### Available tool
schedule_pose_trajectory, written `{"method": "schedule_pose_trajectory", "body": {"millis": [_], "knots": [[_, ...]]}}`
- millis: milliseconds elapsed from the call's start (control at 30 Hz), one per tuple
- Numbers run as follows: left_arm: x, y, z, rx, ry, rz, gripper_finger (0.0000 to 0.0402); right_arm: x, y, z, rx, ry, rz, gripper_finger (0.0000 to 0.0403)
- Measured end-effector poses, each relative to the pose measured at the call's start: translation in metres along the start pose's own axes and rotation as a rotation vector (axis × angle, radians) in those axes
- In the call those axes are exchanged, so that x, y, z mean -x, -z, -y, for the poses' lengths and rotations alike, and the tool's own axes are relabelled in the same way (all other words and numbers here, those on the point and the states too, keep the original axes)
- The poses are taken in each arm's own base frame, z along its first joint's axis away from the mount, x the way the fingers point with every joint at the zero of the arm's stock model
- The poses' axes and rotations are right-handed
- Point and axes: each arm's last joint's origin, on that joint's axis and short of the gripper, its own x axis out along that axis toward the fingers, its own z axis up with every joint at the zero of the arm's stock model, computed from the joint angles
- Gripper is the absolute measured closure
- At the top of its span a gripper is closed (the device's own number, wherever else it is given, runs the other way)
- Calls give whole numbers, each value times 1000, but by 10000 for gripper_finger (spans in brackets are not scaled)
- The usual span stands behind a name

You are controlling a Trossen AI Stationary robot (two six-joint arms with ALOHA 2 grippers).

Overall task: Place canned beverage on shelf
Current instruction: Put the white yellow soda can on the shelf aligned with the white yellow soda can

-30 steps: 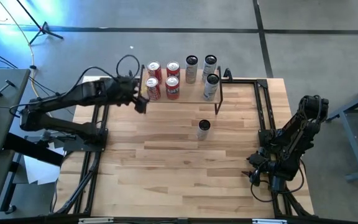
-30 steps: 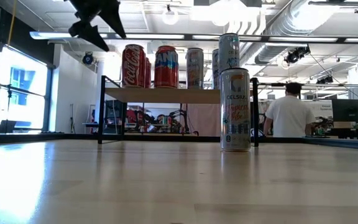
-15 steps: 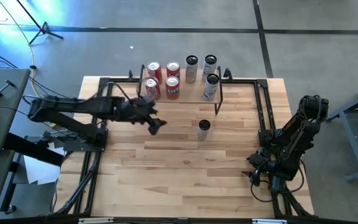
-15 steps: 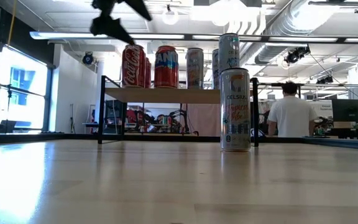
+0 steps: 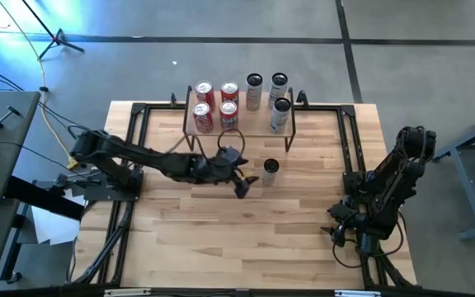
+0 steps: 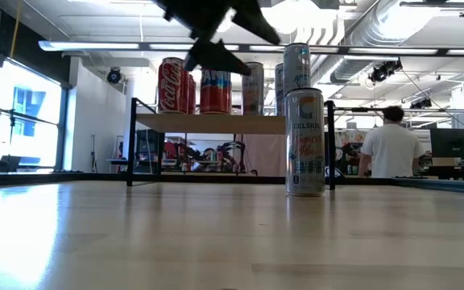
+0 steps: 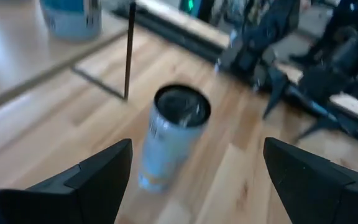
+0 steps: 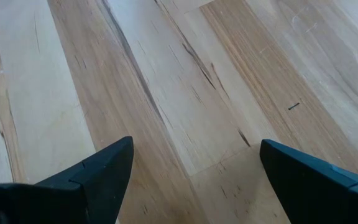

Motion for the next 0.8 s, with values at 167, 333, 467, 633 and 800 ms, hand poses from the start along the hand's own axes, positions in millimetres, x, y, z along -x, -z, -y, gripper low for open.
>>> {"method": "schedule_pose_trajectory", "body": {"millis": [167, 333, 467, 633, 800], "knots": [[-11, 11, 25, -57, -58, 202, 64, 0, 0, 0, 0, 0, 0, 64], [-25, 25, 38, -51, -130, 333, 64, 0, 0, 0, 0, 0, 0, 64], [-44, 43, 40, -73, -139, 345, 64, 0, 0, 0, 0, 0, 0, 64], [-65, 62, 37, -156, -193, 357, 64, 0, 0, 0, 0, 0, 0, 64], [-73, 65, 36, -116, -194, 428, 64, 0, 0, 0, 0, -1, 2, 64]]}}
